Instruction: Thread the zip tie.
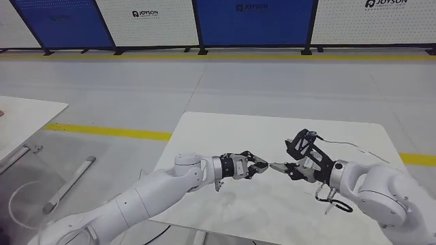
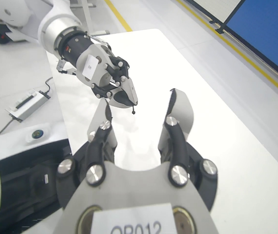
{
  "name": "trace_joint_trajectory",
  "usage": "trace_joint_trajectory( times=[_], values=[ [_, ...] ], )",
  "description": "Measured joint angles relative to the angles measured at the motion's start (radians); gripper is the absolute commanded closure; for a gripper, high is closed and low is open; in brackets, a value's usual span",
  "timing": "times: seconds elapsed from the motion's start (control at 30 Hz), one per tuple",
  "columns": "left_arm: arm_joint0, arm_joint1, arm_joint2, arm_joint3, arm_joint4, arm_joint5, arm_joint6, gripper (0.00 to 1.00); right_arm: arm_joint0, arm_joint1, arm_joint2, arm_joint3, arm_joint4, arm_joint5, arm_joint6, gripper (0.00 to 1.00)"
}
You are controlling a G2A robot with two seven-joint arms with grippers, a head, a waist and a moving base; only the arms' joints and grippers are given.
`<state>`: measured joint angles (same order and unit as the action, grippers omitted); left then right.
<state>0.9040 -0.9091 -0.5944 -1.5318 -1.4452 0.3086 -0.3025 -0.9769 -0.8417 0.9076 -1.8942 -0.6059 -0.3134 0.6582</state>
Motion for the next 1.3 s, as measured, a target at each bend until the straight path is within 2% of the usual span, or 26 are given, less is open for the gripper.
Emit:
trace_joint_trajectory(
  times=[0.07, 0.17, 0.3, 0.37, 0.47, 0.93, 1.03, 1.17, 1.3],
  values=[
    [0.012, 0.001, -0.002, -0.025, 0.069, -0.041, 0.049, 1.0, -0.03, 0.004, 0.033, 0.022, 0.085, 0.01, 0.002, 0.0],
    [0.04, 0.001, -0.002, -0.075, 0.196, -0.116, 0.14, 1.0, -0.065, 0.007, 0.078, 0.078, 0.276, -0.011, 0.027, 0.0],
    [0.073, -0.001, 0.003, -0.126, 0.338, -0.178, 0.249, 1.0, -0.08, 0.003, 0.095, 0.155, 0.478, -0.027, 0.069, 0.0],
    [0.087, -0.002, 0.004, -0.144, 0.395, -0.185, 0.284, 1.0, -0.076, -0.001, 0.093, 0.193, 0.558, -0.027, 0.095, 0.0],
    [0.102, -0.004, 0.007, -0.158, 0.466, -0.177, 0.32, 1.0, -0.061, -0.008, 0.077, 0.226, 0.595, -0.022, 0.137, 0.0],
    [0.107, -0.006, 0.007, -0.159, 0.477, -0.175, 0.322, 1.0, -0.06, -0.009, 0.075, 0.228, 0.597, -0.021, 0.139, 0.0],
    [0.124, -0.008, 0.003, -0.165, 0.537, -0.208, 0.342, 1.0, -0.071, -0.016, 0.078, 0.262, 0.687, -0.021, 0.134, 0.0],
    [0.155, -0.01, -0.013, -0.19, 0.619, -0.255, 0.397, 1.0, -0.054, -0.033, 0.065, 0.334, 0.859, -0.027, 0.194, 0.0],
    [0.182, -0.013, -0.023, -0.221, 0.701, -0.27, 0.456, 1.0, -0.026, -0.058, 0.042, 0.406, 0.997, -0.027, 0.26, 0.0]
  ],
)
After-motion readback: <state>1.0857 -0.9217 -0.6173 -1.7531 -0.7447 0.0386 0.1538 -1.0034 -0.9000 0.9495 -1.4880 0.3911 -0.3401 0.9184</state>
